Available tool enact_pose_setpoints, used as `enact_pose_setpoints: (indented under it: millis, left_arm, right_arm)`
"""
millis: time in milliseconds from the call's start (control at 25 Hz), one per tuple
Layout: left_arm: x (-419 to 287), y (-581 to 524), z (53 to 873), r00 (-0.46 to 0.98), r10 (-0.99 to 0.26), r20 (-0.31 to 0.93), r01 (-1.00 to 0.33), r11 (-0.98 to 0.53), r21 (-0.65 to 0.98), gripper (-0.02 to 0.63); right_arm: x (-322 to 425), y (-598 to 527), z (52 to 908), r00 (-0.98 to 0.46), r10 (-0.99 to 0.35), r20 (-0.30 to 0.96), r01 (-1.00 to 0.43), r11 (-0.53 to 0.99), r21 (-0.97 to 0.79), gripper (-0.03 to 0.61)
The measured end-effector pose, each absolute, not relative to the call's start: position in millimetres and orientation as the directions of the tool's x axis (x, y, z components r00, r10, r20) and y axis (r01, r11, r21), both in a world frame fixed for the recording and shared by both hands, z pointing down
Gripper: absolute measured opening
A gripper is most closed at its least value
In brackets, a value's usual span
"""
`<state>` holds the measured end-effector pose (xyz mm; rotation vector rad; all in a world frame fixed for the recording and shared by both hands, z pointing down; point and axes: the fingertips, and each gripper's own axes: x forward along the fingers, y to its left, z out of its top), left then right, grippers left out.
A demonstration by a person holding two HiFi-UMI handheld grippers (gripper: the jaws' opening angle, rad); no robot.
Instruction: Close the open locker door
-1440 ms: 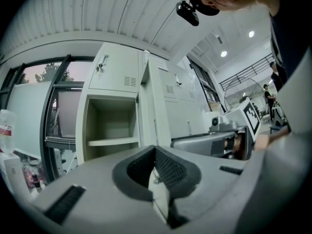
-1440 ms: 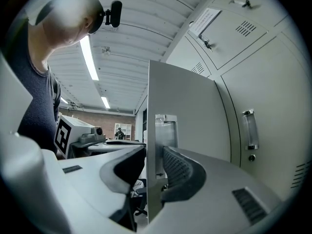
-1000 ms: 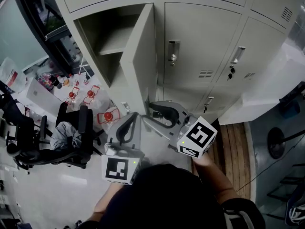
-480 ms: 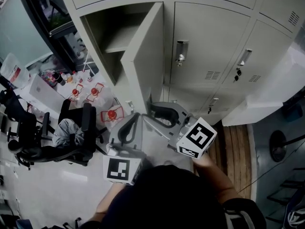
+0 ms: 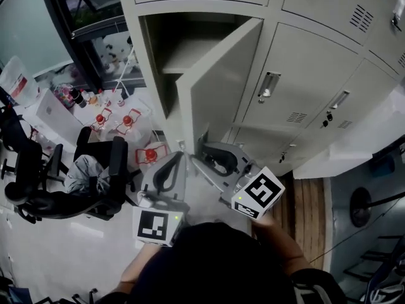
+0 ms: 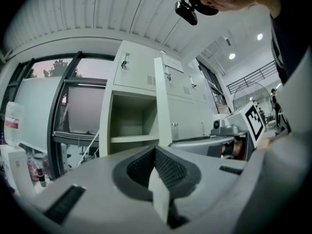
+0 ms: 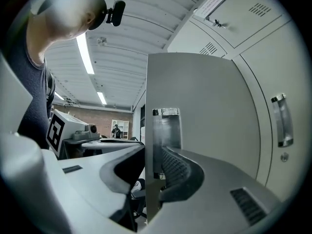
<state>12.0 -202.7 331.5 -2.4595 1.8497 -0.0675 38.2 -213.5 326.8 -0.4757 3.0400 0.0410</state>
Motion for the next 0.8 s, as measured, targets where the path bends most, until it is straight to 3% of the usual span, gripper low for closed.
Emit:
enact_pose_setpoints:
  millis: [800]
  left_arm:
    - [-81, -251, 322, 0.465, -0.883, -0.068, -0.884, -0.458, -0.099, 0.000]
  right_arm:
    - [-40, -263, 322, -0.846, -0.526, -0.092, -0.529, 0.848, 0.016, 0.107]
